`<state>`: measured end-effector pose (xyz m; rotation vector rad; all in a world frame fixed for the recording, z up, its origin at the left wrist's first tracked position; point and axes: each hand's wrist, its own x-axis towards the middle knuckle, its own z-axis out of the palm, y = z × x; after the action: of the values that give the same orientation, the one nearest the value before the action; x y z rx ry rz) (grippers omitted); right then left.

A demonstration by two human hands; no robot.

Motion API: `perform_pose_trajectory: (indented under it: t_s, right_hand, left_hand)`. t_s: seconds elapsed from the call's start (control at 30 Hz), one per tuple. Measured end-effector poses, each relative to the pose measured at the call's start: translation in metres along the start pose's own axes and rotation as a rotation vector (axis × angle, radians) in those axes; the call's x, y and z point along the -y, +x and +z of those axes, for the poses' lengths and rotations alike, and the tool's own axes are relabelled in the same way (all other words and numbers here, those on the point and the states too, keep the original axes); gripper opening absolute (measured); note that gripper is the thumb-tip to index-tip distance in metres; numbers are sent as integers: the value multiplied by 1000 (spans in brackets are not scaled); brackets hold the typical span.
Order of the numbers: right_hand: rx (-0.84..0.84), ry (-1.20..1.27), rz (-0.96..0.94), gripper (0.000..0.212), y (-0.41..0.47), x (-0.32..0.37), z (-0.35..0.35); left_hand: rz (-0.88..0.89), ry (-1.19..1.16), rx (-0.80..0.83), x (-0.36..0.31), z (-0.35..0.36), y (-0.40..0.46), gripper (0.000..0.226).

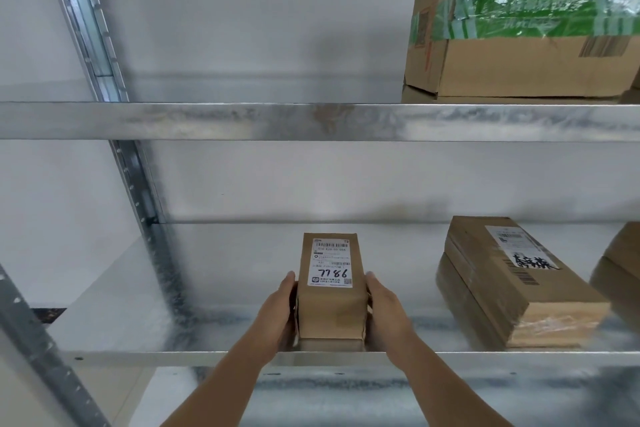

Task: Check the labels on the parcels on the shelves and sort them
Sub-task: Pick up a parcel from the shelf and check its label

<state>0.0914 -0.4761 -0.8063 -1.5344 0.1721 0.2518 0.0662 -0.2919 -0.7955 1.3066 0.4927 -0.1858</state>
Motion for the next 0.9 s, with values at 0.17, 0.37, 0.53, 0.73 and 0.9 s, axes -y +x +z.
perform_pose_trajectory:
  t_s: [0.17,0.37,0.53,0.73,0.9]
  right_hand:
    - [-57,-82,88,48,1,-7,6]
    - [-66,-131,44,47,9,-11,9]
    - [-45,-109,29,45,13,-20,6]
    - [-4,-118,38,46,21,-22,3]
    - [-33,-142,32,42,27,-27,4]
  left_hand:
    - [13,-9,-31,10,2,1,58]
    - [4,65,-93,5,8,-5,61]
    - [7,39,-119,12,11,-3,55]
    - [-26,-9,-144,14,11,9,58]
    - [-6,38,-18,15,6,10,70]
